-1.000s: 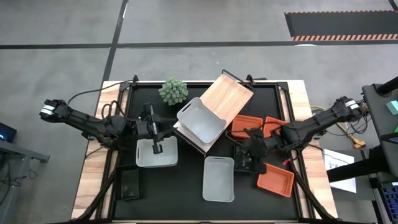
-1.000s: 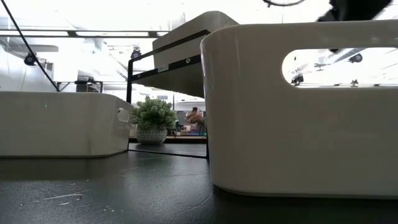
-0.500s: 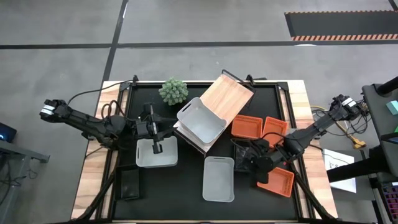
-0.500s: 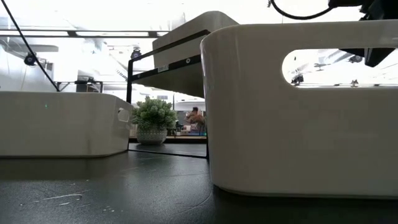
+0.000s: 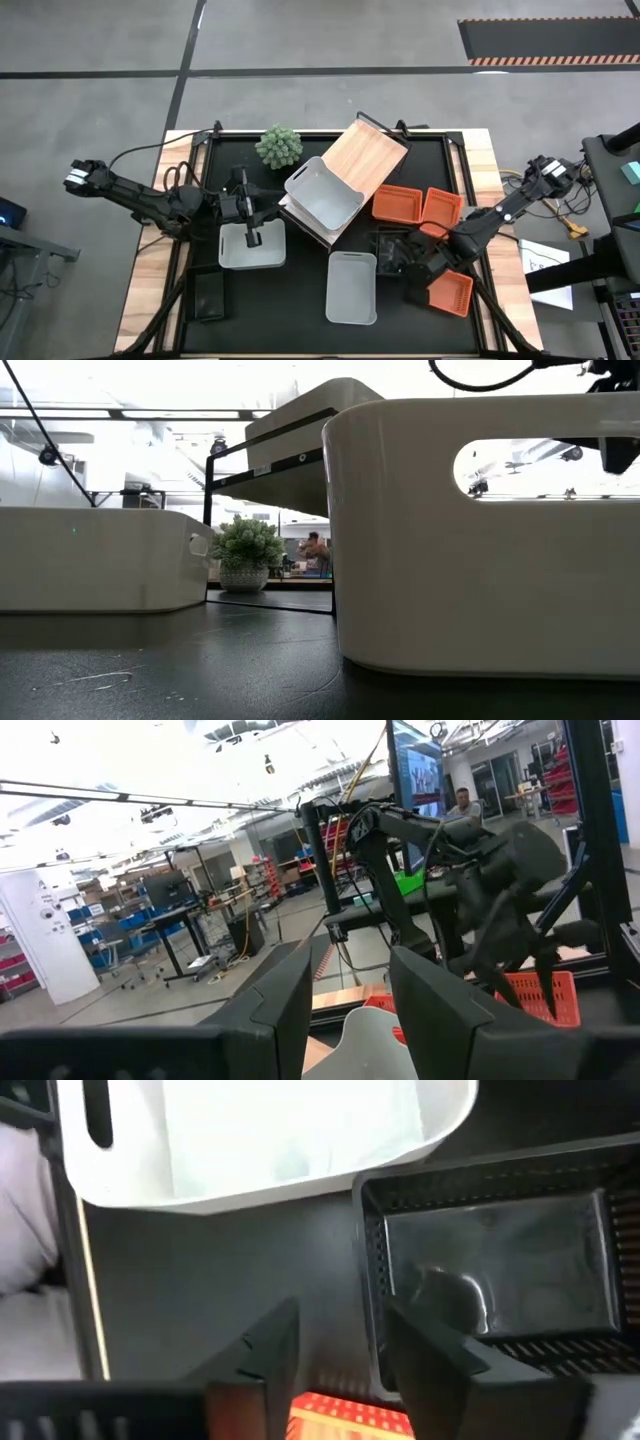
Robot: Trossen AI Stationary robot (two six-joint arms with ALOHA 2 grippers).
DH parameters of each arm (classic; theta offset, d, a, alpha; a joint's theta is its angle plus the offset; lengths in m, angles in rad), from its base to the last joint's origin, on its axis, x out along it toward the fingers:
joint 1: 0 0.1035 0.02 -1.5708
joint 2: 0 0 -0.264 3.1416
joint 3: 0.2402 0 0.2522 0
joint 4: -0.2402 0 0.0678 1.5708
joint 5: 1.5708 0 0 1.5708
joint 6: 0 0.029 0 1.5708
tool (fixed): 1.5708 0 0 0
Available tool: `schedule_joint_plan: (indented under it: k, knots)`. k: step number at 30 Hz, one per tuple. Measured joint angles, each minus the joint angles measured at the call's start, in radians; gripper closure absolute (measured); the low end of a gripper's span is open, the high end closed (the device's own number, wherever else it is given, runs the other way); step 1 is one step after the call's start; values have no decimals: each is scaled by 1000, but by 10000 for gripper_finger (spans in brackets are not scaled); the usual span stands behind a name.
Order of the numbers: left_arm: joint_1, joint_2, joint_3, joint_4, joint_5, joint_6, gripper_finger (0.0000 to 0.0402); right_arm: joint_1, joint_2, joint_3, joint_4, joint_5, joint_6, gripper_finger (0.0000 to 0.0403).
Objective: Stack baskets on shelf by color
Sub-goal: Put the right black bin on the shelf
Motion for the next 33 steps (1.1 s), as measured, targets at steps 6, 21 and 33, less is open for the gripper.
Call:
schedule_joint_plan:
  k: [6,21,33]
  knots:
    - [0,-1,-1,0,0,0,281,0,85,5,-2,-8,-53,237]
    - [0,-2,-2,0,0,0,281,-1,209,-10,63,41,-153,272]
    - [0,-2,-1,-1,0,1,281,-2,207,-88,213,48,-145,350]
